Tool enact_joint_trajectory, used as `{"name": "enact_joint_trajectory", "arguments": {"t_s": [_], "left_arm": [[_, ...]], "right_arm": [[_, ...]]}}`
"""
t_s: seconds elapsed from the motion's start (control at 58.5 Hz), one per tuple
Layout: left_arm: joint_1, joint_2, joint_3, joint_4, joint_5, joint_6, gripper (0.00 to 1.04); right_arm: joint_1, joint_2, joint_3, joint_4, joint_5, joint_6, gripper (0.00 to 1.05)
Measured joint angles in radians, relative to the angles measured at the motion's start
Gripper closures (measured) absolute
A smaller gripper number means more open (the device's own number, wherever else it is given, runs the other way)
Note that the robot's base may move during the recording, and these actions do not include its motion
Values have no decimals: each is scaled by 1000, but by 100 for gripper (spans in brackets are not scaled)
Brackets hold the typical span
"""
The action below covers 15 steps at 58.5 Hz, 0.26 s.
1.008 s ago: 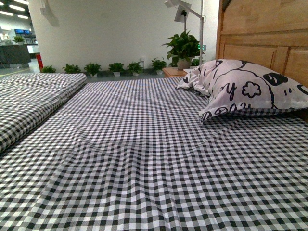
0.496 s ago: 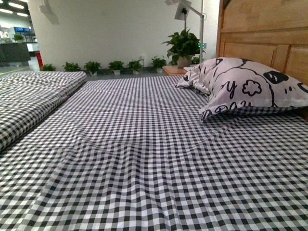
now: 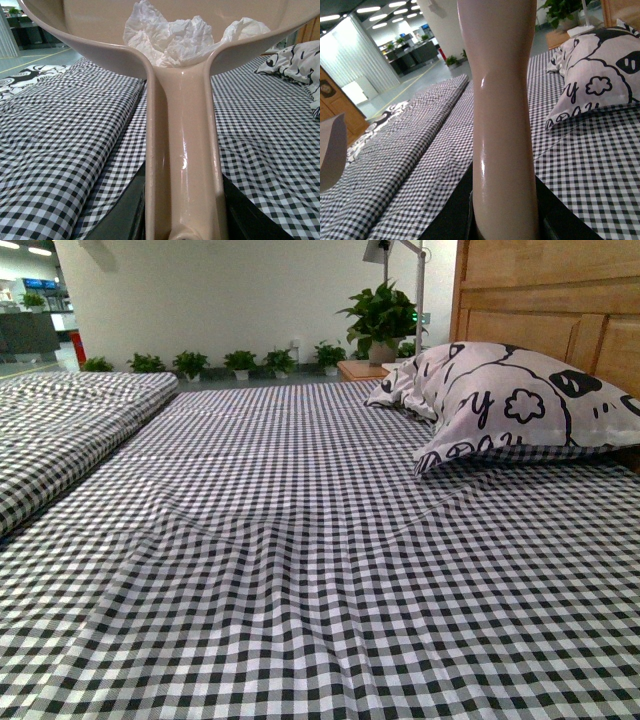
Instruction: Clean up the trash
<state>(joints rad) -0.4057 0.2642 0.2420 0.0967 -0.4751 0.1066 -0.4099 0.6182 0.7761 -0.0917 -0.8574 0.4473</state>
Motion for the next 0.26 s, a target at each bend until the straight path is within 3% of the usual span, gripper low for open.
{"name": "enact_joint_trajectory", "arguments": {"t_s": [0.256], "left_arm": [[0, 0, 0, 0, 0, 0, 78]], "right_arm": [[0, 0, 0, 0, 0, 0, 85]]}}
